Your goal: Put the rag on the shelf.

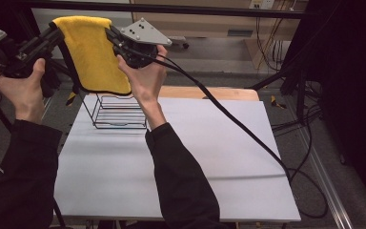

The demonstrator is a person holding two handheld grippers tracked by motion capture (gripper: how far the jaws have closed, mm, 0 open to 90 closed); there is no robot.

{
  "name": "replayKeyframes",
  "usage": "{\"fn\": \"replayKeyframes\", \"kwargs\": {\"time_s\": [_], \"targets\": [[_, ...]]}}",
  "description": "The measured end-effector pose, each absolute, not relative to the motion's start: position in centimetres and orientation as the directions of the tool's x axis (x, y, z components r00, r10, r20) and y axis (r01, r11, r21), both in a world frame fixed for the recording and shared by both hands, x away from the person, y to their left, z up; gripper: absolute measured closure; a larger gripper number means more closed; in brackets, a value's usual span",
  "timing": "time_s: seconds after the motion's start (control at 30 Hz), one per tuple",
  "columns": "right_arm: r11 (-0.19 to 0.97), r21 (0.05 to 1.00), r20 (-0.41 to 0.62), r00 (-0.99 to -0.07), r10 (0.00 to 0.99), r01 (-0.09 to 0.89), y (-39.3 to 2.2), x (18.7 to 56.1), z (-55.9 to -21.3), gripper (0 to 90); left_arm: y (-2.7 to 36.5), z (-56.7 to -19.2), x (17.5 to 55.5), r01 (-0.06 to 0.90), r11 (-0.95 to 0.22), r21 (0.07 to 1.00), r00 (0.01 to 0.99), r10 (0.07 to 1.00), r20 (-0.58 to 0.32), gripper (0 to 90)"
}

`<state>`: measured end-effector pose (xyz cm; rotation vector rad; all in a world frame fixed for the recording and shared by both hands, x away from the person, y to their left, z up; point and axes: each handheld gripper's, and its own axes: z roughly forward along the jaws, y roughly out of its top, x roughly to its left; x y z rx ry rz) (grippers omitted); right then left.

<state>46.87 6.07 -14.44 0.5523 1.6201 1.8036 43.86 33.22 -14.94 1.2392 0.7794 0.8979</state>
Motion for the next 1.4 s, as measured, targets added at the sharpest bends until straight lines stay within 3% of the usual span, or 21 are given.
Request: {"fn": "replayKeyframes", "kwargs": {"time_s": [0.8, 0.97, 1.4], "targets": [[-0.041, 0.978, -0.111, -0.677, 0.728, -0.205, 7.0, 50.6, -12.4, 85.7, 33.8, -12.9, 48.1, -0.143, 0.111, 0.983, 0.426, 0.904, -0.04, 78.9], [-0.048, 0.977, -0.107, -0.675, 0.73, -0.206, 7.2, 51.4, -12.0, 85.7, 33.6, -12.2, 49.0, -0.155, 0.081, 0.985, 0.407, 0.913, -0.011, 78.8], [-0.004, 0.982, -0.127, -0.666, 0.735, -0.191, 7.3, 54.3, -13.3, 85.7, 33.6, -13.9, 51.9, -0.112, 0.063, 0.992, 0.398, 0.917, -0.013, 78.8]]}}
